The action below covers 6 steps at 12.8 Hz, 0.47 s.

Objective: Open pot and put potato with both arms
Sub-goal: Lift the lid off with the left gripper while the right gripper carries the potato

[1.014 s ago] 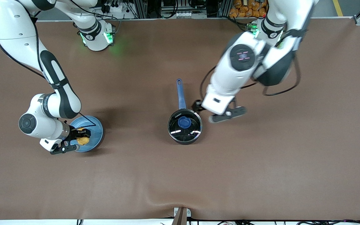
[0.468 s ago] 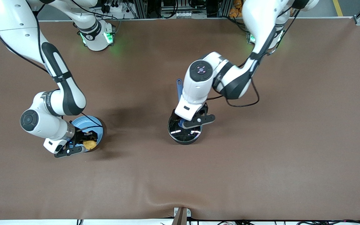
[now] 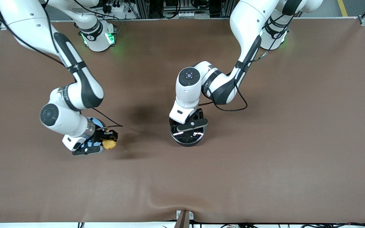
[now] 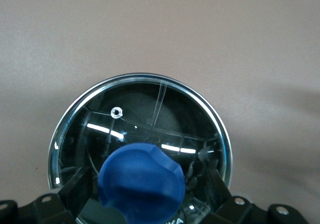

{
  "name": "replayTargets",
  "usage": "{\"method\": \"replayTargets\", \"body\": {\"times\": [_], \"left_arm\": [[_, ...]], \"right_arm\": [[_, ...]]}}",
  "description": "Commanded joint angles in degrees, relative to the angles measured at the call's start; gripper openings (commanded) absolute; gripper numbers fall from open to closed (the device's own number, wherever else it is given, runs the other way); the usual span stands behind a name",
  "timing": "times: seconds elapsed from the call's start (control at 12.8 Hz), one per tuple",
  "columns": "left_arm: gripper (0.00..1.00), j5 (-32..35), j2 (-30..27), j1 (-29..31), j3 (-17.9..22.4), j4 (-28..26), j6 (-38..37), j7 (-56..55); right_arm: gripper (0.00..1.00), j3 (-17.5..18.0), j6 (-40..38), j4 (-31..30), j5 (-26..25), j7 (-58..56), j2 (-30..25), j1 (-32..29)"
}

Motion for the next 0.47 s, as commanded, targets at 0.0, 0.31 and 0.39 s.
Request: {"method": "replayTargets", "body": {"times": [0.0,0.31,0.39], "left_arm": [[0.79,1.56,1.3,-0.33,0.56,1.59,0.33,-1.62],[0.0,0.94,-0.98,0.02,0.48,1.59,-0.28,-2.67],[0.0,0.85,-2.81,0.11,0.3,1.59,-2.2,-2.85]], "right_arm": [[0.24,0.08,-0.12,0.72,1.14,7.03,-0.99,3.64],[0.24,0.08,-0.03,3.97,0.7,16.53,-0.64,9.97],[0.22,0.0,0.23,4.59,0.52,19.08,-0.47,11.29]]}}
